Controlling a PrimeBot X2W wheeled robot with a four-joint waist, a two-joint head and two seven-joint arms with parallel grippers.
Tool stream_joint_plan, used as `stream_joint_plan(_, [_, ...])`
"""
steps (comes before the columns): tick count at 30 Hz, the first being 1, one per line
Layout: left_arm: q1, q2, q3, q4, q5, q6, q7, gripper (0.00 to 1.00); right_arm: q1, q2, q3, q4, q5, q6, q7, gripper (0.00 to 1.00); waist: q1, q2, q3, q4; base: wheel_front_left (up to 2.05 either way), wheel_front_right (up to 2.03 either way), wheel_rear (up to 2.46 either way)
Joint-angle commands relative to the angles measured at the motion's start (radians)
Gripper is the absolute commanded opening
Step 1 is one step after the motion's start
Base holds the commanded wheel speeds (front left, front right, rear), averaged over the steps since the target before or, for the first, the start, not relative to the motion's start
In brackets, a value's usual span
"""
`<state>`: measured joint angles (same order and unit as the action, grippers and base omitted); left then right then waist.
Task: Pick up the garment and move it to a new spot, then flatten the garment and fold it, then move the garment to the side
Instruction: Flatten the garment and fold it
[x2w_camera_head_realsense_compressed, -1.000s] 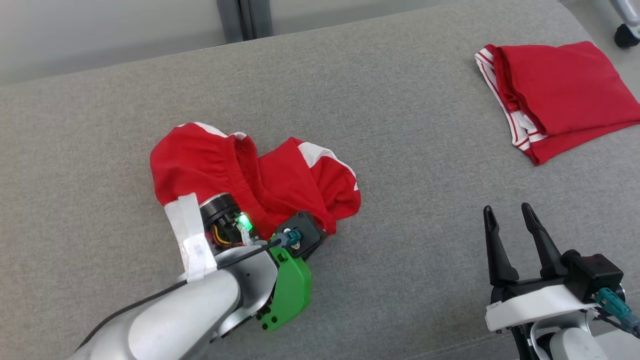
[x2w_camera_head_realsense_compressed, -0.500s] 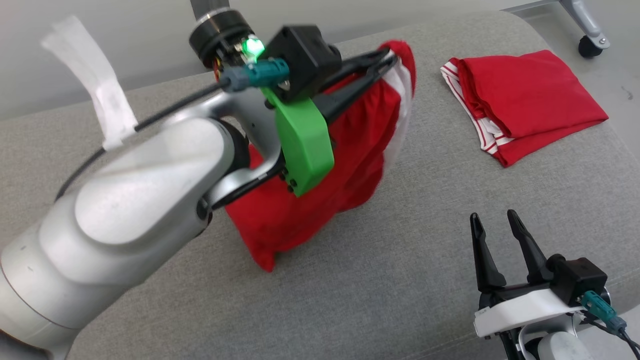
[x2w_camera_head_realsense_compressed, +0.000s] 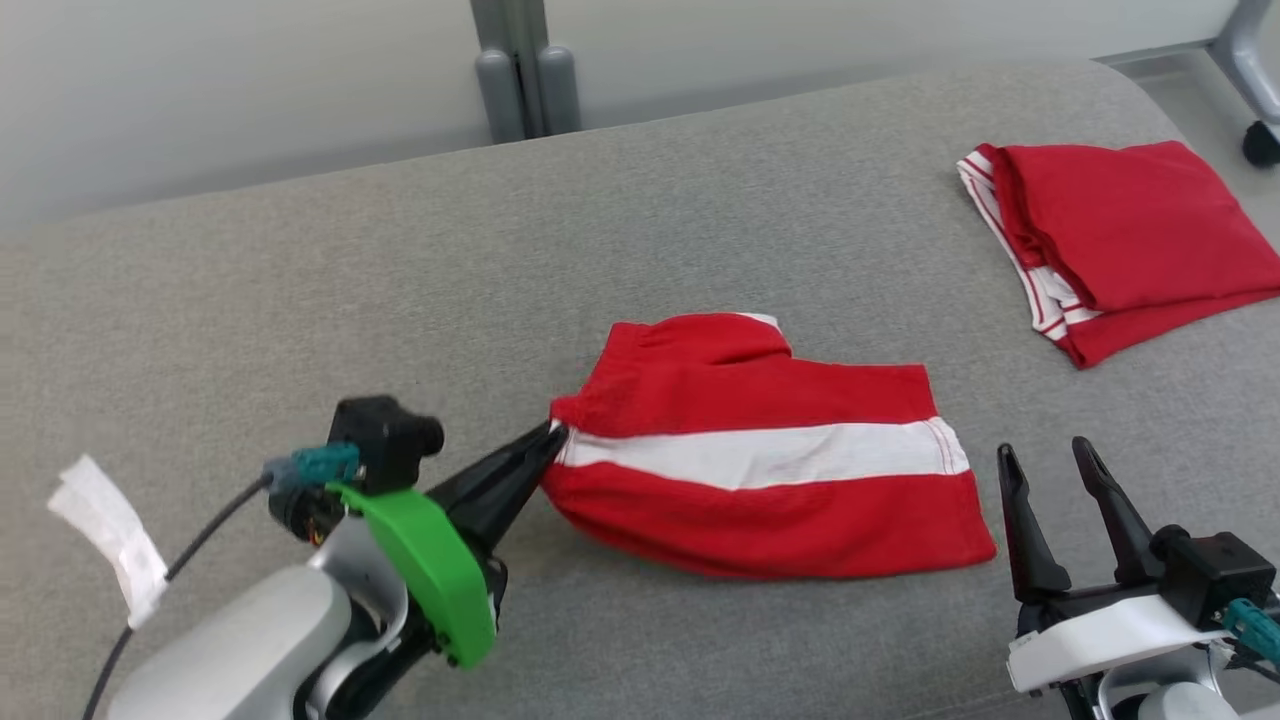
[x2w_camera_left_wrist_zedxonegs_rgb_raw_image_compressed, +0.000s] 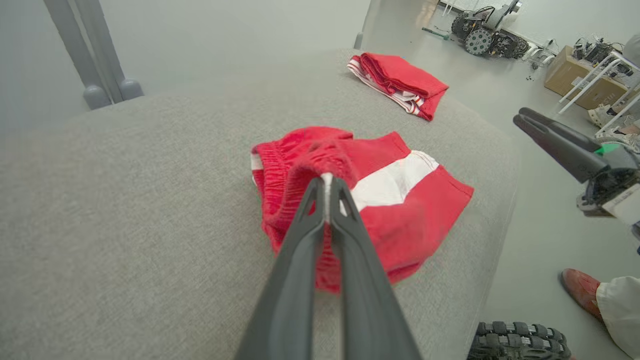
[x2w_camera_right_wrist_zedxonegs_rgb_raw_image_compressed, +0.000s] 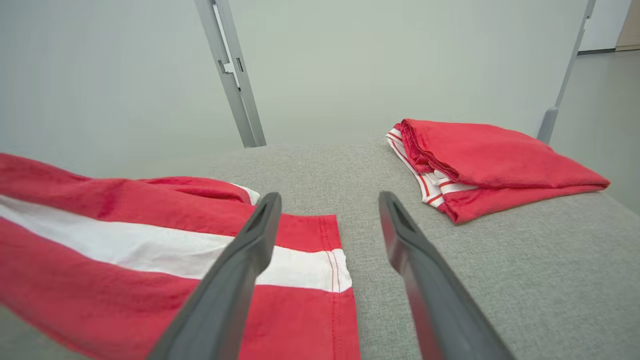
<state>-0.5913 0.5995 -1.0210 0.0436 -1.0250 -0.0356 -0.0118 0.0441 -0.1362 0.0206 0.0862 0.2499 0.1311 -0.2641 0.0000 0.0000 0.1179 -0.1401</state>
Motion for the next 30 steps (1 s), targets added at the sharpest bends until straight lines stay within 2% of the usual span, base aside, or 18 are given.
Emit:
stream_joint_plan(1, [0.034, 0.004, 0.001, 0.011, -0.011, 0.008, -0.026, 0.0, 0.005, -0.013, 0.001, 0.015, 0.019, -0.001, 0.0, 1.0, 0.0, 0.0, 0.014, 0.054, 0.0, 0.0, 0.0])
stream_joint_plan(5, [0.111, -0.014, -0.005, 0.052, -0.027, 0.01, -0.081, 0.0, -0.018, -0.071, 0.054, 0.108, 0.111, 0.0, 0.0, 1.0, 0.0, 0.0, 0.026, 0.097, 0.0, 0.0, 0.0])
stream_joint_plan(12, [0.141, -0.037, 0.004, 0.121, -0.032, 0.008, -0.141, 0.0, -0.136, -0.23, 0.221, 0.294, 0.258, 0.0, -0.001, 1.0, 0.0, 0.0, 0.044, 0.128, 0.0, 0.0, 0.0])
stream_joint_plan(20, [0.13, -0.069, -0.005, 0.166, -0.028, -0.01, -0.158, 0.0, -0.283, -0.298, 0.415, 0.439, 0.389, 0.0, 0.012, 1.0, 0.0, 0.0, 0.066, 0.147, 0.0, 0.0, 0.0])
stream_joint_plan(21, [0.125, -0.072, -0.006, 0.17, -0.027, -0.013, -0.158, 0.0, -0.298, -0.303, 0.441, 0.453, 0.396, 0.0, 0.011, 0.89, 0.0, 0.0, 0.07, 0.15, 0.0, 0.0, 0.0])
stream_joint_plan(22, [0.122, -0.075, -0.007, 0.174, -0.027, -0.016, -0.157, 0.0, -0.308, -0.307, 0.461, 0.461, 0.401, 0.0, 0.01, 0.73, 0.0, 0.0, 0.072, 0.153, 0.0, 0.0, 0.0])
stream_joint_plan(23, [0.118, -0.077, -0.009, 0.177, -0.025, -0.017, -0.156, 0.0, -0.32, -0.31, 0.482, 0.47, 0.409, 0.0, 0.009, 0.43, 0.0, 0.0, 0.075, 0.155, 0.0, 0.0, 0.0])
stream_joint_plan(24, [0.115, -0.08, -0.01, 0.18, -0.024, -0.018, -0.157, 0.0, -0.329, -0.313, 0.497, 0.477, 0.414, 0.0, 0.007, 0.34, 0.0, 0.0, 0.076, 0.157, 0.0, 0.0, 0.0])
stream_joint_plan(25, [0.113, -0.083, -0.011, 0.183, -0.023, -0.019, -0.157, 0.0, -0.336, -0.315, 0.511, 0.485, 0.422, 0.0, 0.005, 0.0, 0.0, 0.0, 0.077, 0.158, 0.0, 0.0, 0.0])
stream_joint_plan(30, [0.109, -0.083, -0.01, 0.198, -0.02, -0.022, -0.166, 0.0, -0.361, -0.334, 0.546, 0.503, 0.437, -0.001, -0.001, 0.0, 0.0, 0.0, 0.074, 0.155, 0.0, 0.0, 0.0])
